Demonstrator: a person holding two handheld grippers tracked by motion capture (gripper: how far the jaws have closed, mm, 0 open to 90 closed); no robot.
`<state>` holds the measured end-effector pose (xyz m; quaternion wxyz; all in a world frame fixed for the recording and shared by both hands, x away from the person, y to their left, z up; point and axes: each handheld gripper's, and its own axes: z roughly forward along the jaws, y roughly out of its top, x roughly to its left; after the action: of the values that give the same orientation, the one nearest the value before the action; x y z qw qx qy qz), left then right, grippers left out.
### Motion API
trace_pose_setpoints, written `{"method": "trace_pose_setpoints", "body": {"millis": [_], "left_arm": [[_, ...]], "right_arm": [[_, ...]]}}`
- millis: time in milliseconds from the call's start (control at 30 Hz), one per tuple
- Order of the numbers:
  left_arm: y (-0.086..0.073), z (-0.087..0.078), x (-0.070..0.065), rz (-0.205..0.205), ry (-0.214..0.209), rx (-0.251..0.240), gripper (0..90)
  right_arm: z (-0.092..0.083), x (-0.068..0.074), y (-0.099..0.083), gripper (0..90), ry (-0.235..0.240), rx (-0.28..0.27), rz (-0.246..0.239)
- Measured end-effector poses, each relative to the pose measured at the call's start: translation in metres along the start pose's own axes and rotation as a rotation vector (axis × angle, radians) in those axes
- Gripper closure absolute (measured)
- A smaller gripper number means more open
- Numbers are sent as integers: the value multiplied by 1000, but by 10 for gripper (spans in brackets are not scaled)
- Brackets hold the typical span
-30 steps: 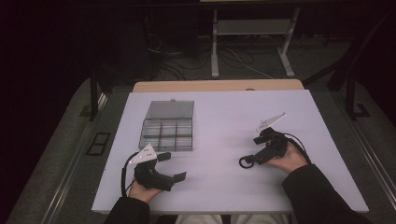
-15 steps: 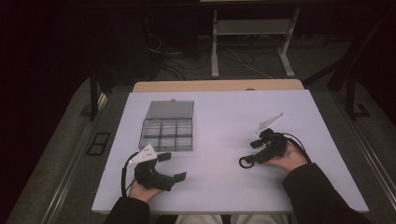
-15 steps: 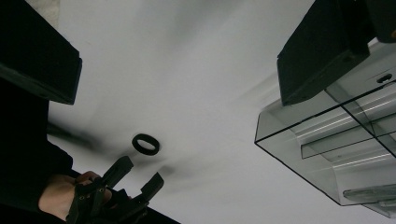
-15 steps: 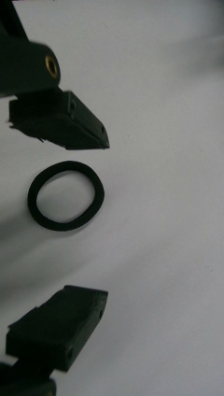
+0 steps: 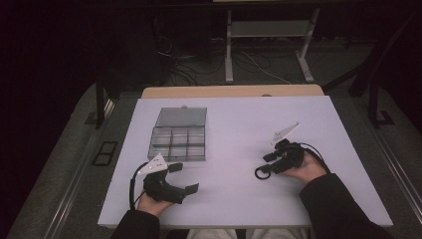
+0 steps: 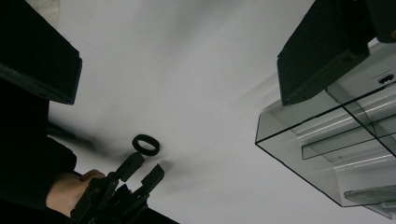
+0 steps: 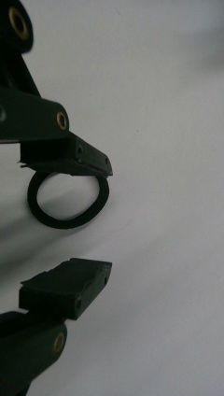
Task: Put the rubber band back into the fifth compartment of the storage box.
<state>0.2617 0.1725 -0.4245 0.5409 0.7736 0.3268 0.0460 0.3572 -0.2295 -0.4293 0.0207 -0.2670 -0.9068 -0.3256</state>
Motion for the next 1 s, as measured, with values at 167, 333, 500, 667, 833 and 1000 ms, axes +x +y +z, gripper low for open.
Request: {"method": "trace_pose_setpoints", "body": {"millis": [167,333,500,667,833,1000], "left_arm": [[0,0,0,1,-1,-1,0],[0,1,0,2,-3,4,0],[0,1,0,2,-3,2,0],[0,1,0,4,-3,3,0],[0,1,0,4,-1,3,0],[0,1,0,3,0,2,0]], "right_arm": [[3,0,-1,644,-3,23,-20],[3,1,-2,735,-8,21,-38],[5,-1,-2,803,-15,35,-44],[6,-2,-3,857,-14,41,-39],[5,-3,-3,880,4,40,-13],[2,-4,-2,885,14,21,5]]}}
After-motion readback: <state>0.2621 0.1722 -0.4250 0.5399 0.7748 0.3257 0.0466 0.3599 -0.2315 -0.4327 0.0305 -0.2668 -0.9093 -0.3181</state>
